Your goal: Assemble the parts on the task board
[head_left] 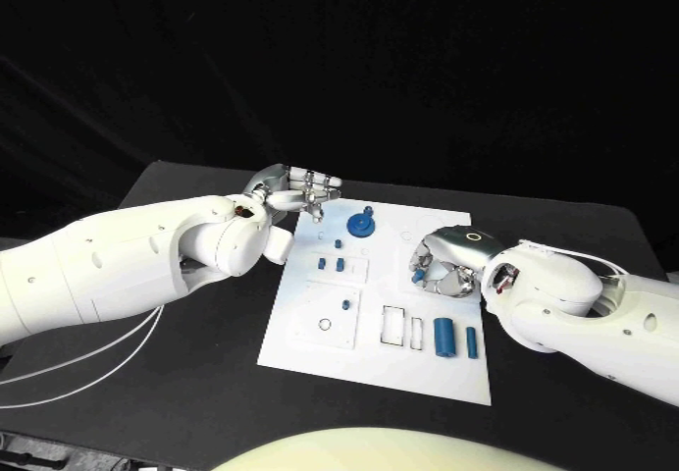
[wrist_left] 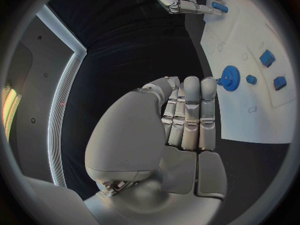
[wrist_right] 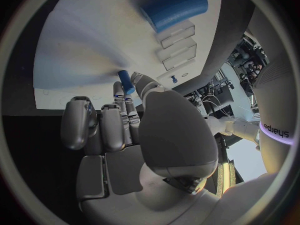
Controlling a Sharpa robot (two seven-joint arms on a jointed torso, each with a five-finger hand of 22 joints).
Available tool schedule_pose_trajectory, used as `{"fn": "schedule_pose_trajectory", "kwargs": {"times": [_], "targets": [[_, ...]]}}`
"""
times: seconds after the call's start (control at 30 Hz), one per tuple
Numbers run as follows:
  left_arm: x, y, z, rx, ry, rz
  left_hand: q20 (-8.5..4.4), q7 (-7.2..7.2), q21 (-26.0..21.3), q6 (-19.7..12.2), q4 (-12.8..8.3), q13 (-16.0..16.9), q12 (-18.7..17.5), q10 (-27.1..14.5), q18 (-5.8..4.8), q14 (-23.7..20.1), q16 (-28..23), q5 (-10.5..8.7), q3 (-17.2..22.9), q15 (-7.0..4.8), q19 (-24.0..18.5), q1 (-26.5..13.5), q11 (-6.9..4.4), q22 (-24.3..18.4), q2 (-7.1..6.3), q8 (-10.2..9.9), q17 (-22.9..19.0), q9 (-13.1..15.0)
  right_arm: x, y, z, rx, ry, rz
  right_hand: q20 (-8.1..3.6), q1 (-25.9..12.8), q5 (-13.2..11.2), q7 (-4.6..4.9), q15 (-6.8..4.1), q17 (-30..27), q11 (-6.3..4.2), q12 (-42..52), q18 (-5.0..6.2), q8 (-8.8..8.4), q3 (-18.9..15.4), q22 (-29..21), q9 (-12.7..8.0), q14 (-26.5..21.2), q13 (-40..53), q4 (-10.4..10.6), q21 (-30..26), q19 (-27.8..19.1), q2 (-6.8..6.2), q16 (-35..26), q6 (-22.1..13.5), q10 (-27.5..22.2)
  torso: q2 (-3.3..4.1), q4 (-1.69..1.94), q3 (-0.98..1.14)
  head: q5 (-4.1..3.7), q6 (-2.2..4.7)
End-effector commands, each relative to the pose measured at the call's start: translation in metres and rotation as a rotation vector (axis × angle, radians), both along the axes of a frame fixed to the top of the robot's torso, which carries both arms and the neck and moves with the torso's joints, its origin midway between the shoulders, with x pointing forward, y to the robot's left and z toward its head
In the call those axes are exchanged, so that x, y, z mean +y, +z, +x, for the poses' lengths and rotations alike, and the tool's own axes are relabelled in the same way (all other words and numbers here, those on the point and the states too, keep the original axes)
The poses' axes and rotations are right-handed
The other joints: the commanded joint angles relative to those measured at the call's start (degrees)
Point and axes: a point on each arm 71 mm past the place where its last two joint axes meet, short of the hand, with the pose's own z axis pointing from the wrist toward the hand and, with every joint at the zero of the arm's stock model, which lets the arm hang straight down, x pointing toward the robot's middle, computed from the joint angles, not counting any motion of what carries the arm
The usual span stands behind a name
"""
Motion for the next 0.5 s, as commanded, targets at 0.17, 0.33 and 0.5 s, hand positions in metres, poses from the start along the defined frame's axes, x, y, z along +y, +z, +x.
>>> {"fn": "schedule_pose_trajectory", "kwargs": {"times": [0.17,0.33,0.5], "targets": [[-0.0021,0.0011,-0.0005,-0.001,-0.017,-0.009,-0.09,0.01,-0.3,-0.3,-0.4,0.1,0.4,-0.6,0.76,-0.2,-0.3,0.05,0.0,0.01,-0.4,0.0,0.01,0.0,0.62,-0.2,-0.1,-0.1,0.0006,-0.0046,0.0009,0.008,0.013,-0.021,-0.34,0.7,0.2,-0.39,-0.82,0.4,-0.56,0.7,-0.57,1.03,0.8,8.1,0.3,2.4,0.2,0.3,1.1,0.9,1.21,0.6,2.4,2.7,0.0,-0.05,0.02,0.04,-0.12],[-0.0022,0.001,-0.0005,-0.001,-0.018,-0.009,-0.09,0.01,-0.3,-0.3,-0.4,0.1,0.4,-0.6,0.76,-0.2,-0.3,0.05,0.0,0.01,-0.4,0.0,0.01,0.0,0.62,-0.2,-0.1,-0.1,0.0012,-0.0052,0.0019,0.003,0.007,-0.017,-0.71,1.5,-1.2,-0.78,-1.21,0.5,-0.95,0.5,-0.68,1.36,1.9,8.4,0.5,2.5,0.3,0.2,1.7,1.1,2.0,0.8,3.6,4.1,-0.01,-0.03,0.04,0.01,-0.2],[-0.0022,0.001,-0.0005,-0.001,-0.018,-0.009,-0.09,0.01,-0.3,-0.3,-0.4,0.1,0.4,-0.6,0.76,-0.2,-0.3,0.05,0.0,0.01,-0.4,0.0,0.01,0.0,0.62,-0.2,-0.1,-0.1,0.0013,-0.0046,0.003,-0.01,-0.002,-0.006,-0.91,1.9,-2.1,-1.02,-1.41,0.6,-1.23,0.3,-0.76,1.58,2.9,8.6,0.7,2.5,0.4,0.1,2.0,1.3,2.68,0.9,4.3,4.9,-0.04,-0.04,0.02,-0.01,-0.26]]}}
